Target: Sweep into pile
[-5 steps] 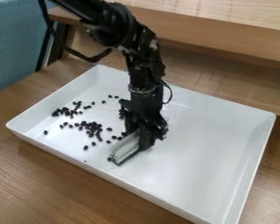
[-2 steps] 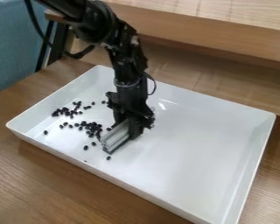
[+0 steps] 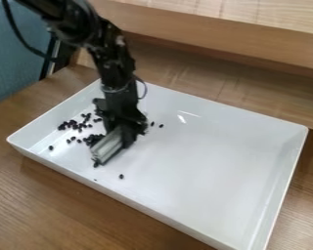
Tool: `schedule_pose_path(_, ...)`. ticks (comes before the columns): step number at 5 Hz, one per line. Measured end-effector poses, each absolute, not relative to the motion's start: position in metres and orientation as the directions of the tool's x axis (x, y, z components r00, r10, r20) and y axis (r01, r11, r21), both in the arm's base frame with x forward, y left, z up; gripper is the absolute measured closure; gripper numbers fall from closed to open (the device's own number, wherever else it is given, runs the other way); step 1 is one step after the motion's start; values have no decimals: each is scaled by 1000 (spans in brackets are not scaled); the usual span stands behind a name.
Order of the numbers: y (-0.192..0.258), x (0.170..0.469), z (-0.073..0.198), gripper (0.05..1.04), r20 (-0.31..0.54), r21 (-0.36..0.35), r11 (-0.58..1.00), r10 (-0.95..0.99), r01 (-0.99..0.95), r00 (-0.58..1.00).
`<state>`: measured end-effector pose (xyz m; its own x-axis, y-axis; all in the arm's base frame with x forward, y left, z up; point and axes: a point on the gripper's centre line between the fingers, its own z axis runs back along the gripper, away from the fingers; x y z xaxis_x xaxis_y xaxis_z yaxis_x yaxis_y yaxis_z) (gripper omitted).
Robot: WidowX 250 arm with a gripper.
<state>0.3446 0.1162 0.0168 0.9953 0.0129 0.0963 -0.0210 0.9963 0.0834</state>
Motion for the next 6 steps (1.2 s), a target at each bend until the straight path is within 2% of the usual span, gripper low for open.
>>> schedule_pose_path(4, 152, 330, 21, 685, 30, 73, 996, 51, -53, 998)
schedule_pose_path(6, 164, 331, 22, 685, 43, 54, 994, 91, -94, 995)
